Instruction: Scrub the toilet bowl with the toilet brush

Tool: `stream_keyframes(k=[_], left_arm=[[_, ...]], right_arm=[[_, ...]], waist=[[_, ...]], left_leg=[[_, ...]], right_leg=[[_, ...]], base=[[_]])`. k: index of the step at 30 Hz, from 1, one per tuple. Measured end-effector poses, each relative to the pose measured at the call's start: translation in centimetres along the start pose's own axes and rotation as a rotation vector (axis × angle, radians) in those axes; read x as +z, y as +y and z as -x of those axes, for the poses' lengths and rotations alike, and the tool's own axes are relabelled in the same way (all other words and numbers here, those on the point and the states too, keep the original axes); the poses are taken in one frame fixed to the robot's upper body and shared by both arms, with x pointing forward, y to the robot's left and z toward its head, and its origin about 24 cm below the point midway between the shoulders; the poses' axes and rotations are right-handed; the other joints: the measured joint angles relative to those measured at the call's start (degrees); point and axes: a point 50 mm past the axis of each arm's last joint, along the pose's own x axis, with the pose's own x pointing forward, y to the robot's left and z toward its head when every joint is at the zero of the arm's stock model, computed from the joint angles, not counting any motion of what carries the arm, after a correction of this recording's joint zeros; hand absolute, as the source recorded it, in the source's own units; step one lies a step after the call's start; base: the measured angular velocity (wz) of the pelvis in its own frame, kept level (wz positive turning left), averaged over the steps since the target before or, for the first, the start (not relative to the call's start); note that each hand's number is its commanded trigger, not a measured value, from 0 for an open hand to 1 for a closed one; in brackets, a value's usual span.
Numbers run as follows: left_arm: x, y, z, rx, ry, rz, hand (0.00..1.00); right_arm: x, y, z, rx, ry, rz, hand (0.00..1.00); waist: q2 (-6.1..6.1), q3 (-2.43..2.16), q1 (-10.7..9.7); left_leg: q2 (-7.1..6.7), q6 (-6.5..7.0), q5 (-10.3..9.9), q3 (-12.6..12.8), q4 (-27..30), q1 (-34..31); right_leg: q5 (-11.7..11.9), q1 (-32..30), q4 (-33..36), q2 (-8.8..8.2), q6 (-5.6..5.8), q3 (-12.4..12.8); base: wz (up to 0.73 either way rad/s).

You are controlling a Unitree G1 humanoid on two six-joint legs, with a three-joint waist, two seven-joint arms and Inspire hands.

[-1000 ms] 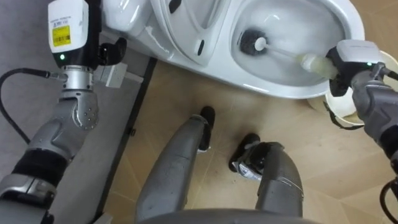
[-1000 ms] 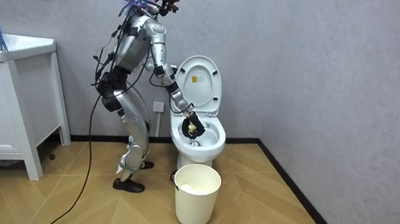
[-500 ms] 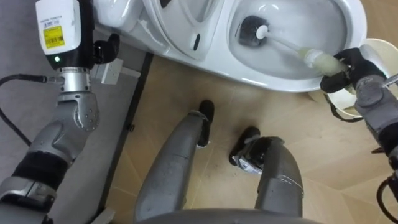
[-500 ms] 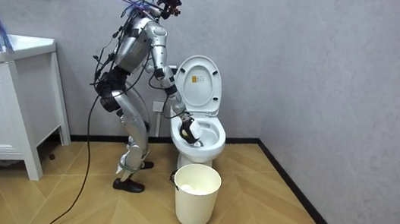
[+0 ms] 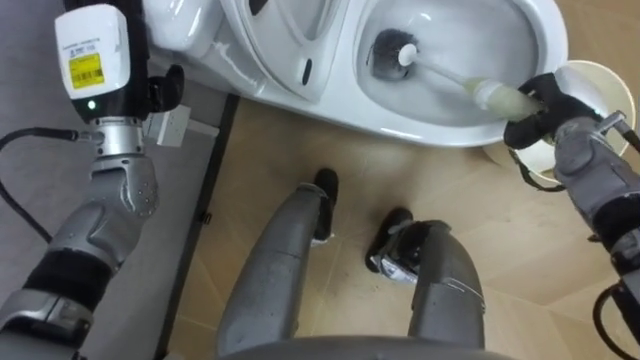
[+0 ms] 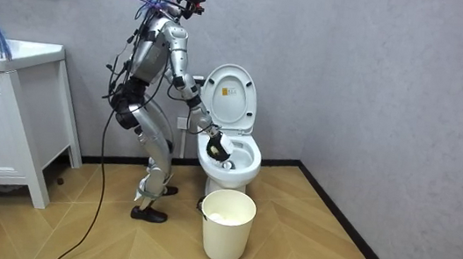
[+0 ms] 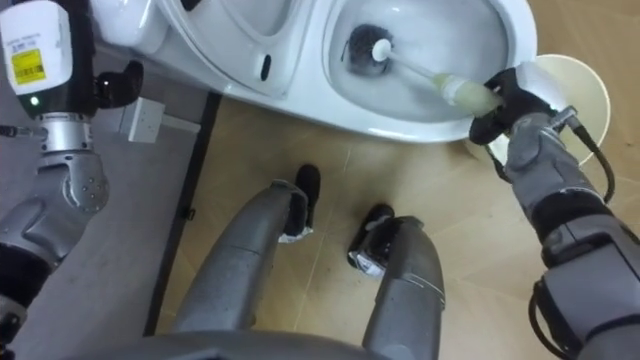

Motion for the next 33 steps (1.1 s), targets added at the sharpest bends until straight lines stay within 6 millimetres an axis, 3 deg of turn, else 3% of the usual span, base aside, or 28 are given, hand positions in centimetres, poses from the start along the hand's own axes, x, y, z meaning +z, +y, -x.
stream_keyframes(k=[5, 15, 22, 25, 27, 30, 33], left_arm=[[0.2, -0.2, 0.3, -0.027, -0.008, 0.005, 0.0], [0.3, -0.4, 0.6, -0.061, -0.015, 0.036, 0.0], [0.1, -0.4, 0.9, -0.062, 0.008, 0.079, 0.0], [-0.4, -0.4, 1.5, -0.055, 0.023, 0.071, 0.0], [-0.5, -0.4, 1.8, -0.059, 0.029, 0.068, 0.0], [-0.4, -0.2, 2.3, -0.047, 0.037, 0.079, 0.0], [-0.2, -0.1, 2.8, -0.043, 0.033, 0.091, 0.0]], right_arm=[[0.1, 0.2, 0.2, -0.011, -0.02, 0.178, 1.0], [1.4, -0.3, 1.5, -0.064, -0.133, 0.449, 1.0], [2.2, -0.3, 3.0, -0.113, -0.202, 0.532, 1.0], [3.0, -0.1, 4.0, -0.108, -0.231, 0.53, 1.0], [3.4, 0.4, 4.7, -0.086, -0.238, 0.517, 1.0], [4.3, 0.4, 5.8, -0.091, -0.276, 0.488, 1.0], [4.4, 0.7, 7.2, -0.072, -0.291, 0.446, 1.0]], waist=[[0.62, -0.13, 1.7], [1.25, -0.51, 2.8], [1.05, -0.67, 2.3], [0.63, -1.0, 1.3], [0.04, -1.63, 0.9], [-0.21, -1.87, 0.1], [-0.48, -2.03, -0.2]], left_leg=[[0.15, -0.13, 0.1, -0.1, -0.3, -0.1], [1.11, -0.41, -0.1, -0.2, -2.1, 1.5], [1.25, -0.46, 0.0, -0.1, -2.1, 1.5], [1.22, -0.5, -0.1, -0.1, -2.1, 1.6], [1.4, -0.51, -0.1, -0.2, -2.1, 1.8], [2.28, -0.58, -0.1, -0.2, -2.2, 2.4], [2.69, -0.65, -0.2, 0.1, -2.4, 2.7]], right_leg=[[0.1, 0.0, -0.6, 0.34, -0.12, -0.3], [1.1, 2.4, -4.3, 1.92, 0.02, -0.8], [1.2, 2.5, -5.0, 2.14, -0.06, -0.9], [1.3, 2.5, -5.0, 2.24, -0.03, -0.7], [1.4, 2.8, -5.3, 2.51, 0.02, -0.7], [2.2, 4.0, -6.8, 3.87, 0.09, -0.6], [2.5, 4.1, -7.1, 4.07, -0.06, -0.4]], base=[[0.0], [-0.02], [-0.01], [0.0], [0.0], [-0.1], [-0.11]])
